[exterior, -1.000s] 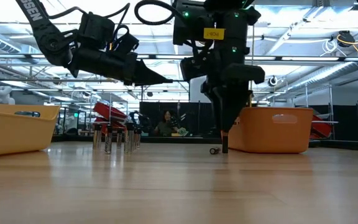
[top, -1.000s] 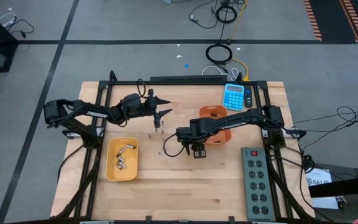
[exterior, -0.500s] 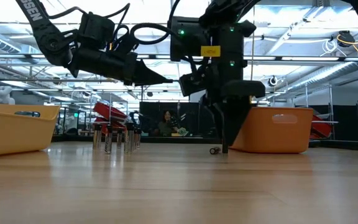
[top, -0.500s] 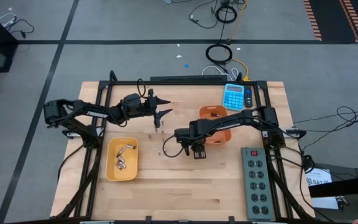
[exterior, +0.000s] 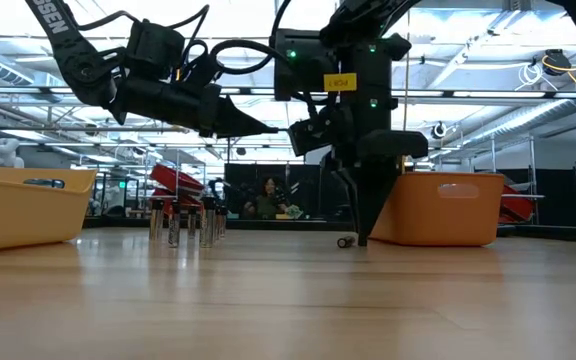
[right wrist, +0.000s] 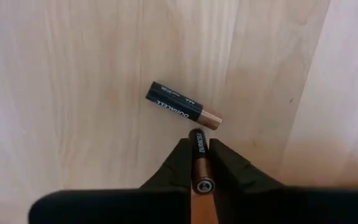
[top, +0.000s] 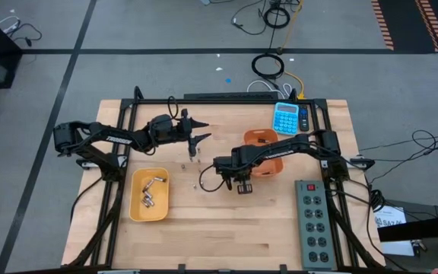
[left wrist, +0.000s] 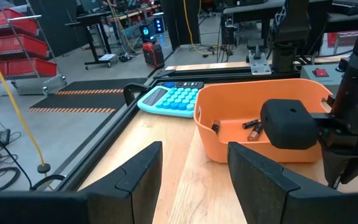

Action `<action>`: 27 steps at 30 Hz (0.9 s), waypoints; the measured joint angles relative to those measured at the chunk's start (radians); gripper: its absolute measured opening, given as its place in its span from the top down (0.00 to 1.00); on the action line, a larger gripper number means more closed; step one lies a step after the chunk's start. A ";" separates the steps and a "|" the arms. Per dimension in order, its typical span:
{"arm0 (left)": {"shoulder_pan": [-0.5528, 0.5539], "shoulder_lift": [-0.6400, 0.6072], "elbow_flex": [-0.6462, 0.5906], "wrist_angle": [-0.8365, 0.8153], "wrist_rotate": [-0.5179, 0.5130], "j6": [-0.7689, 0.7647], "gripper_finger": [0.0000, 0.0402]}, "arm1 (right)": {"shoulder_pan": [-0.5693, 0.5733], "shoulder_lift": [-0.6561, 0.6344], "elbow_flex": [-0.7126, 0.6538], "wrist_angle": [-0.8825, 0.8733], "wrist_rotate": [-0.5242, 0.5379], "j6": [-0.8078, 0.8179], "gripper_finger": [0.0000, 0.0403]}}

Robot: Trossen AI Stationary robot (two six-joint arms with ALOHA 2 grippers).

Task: Sort batteries
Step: Put the black brown battery into the orange bin

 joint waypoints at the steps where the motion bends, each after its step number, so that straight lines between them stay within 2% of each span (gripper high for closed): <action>1: 0.000 0.000 0.000 0.000 0.000 0.000 0.52 | 0.000 -0.004 0.000 -0.007 0.009 -0.001 0.96; 7: 0.000 0.000 0.000 -0.002 0.000 0.000 0.52 | -0.006 -0.134 -0.003 -0.069 0.243 0.043 0.96; 10: 0.000 0.000 0.000 -0.004 0.000 0.000 0.52 | -0.034 -0.227 -0.064 -0.074 0.309 0.117 0.96; 16: 0.000 0.000 0.000 -0.004 0.000 0.014 0.52 | -0.064 -0.378 -0.304 0.018 0.279 0.258 0.96; 21: 0.000 0.000 0.000 -0.016 0.000 -0.001 0.52 | -0.085 -0.420 -0.472 0.181 0.231 0.303 0.94; 24: 0.008 0.000 0.043 -0.125 0.000 -0.009 0.52 | -0.118 -0.409 -0.511 0.199 0.212 0.293 0.92; 27: 0.017 0.000 0.123 -0.310 0.000 -0.011 0.52 | -0.156 -0.412 -0.520 0.220 0.195 0.260 0.91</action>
